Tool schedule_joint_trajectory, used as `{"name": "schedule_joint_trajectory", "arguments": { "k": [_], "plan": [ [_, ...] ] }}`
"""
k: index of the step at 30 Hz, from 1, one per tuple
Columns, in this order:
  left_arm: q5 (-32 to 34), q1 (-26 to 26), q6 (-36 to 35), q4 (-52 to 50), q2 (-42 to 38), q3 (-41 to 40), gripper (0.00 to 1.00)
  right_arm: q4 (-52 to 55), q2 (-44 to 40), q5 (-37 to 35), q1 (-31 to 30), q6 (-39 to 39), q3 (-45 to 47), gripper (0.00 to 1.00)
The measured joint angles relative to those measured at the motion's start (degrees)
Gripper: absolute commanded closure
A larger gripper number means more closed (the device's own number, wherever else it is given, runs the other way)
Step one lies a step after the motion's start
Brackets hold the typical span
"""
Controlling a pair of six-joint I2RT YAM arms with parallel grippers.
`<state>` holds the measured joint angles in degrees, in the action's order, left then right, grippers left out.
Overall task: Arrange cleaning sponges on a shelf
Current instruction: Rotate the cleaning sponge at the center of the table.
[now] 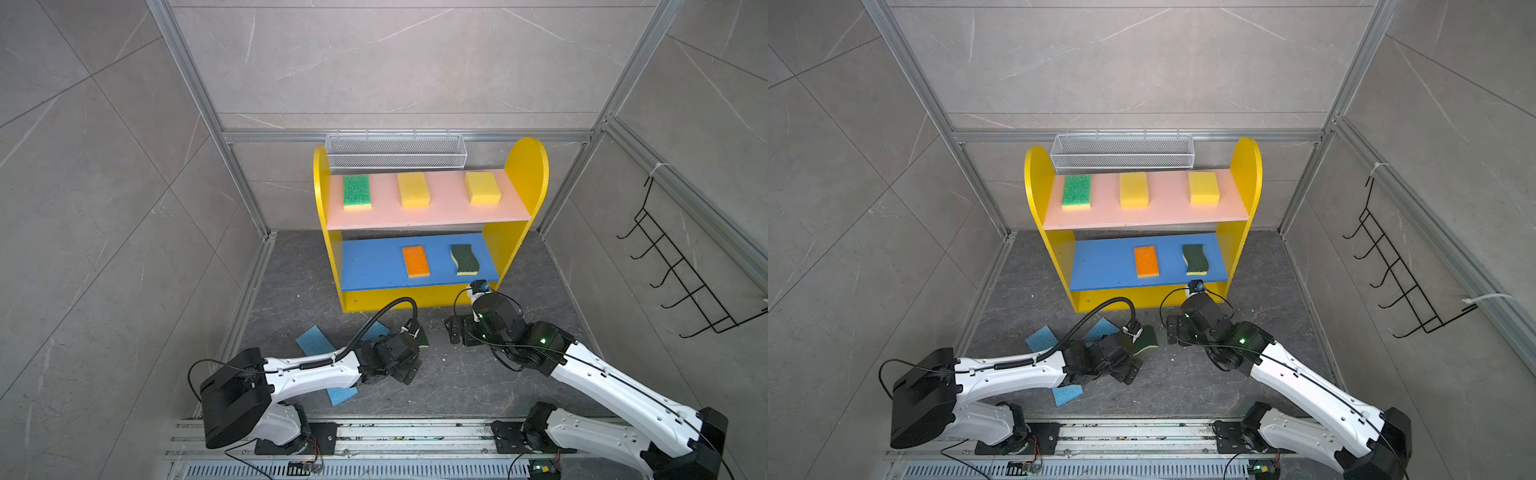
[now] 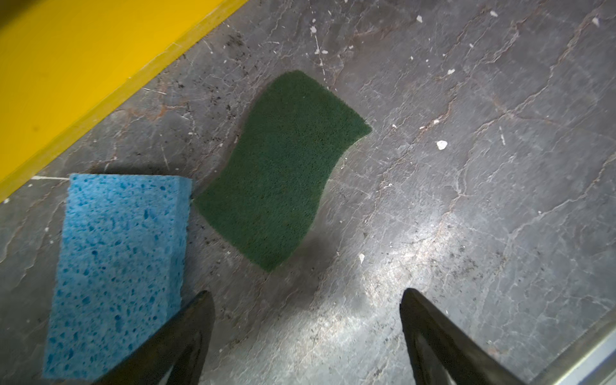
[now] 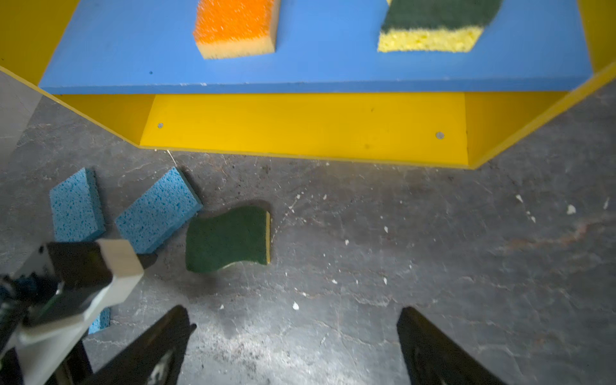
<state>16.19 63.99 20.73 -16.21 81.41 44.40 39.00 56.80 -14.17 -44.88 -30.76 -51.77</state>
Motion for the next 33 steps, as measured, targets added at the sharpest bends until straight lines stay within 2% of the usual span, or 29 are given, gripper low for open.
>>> {"name": "schedule_joint_trajectory", "arguments": {
  "k": [10, 17, 33],
  "plan": [
    [-5.0, -6.6, -3.7, 3.6, 3.4, 0.0, 0.01, 5.6, -3.8, -1.7, 0.0, -1.6, 0.7, 0.0],
    [-8.8, -7.5, -7.2, 4.7, 8.1, 0.9, 0.02, 7.9, -4.4, -3.6, 0.0, -1.7, 0.9, 0.0],
    [-16.7, -8.4, -8.2, 7.5, 9.0, 1.3, 0.07, 10.3, -4.4, -6.1, 0.0, -1.6, 0.9, 0.0]
  ]
}}
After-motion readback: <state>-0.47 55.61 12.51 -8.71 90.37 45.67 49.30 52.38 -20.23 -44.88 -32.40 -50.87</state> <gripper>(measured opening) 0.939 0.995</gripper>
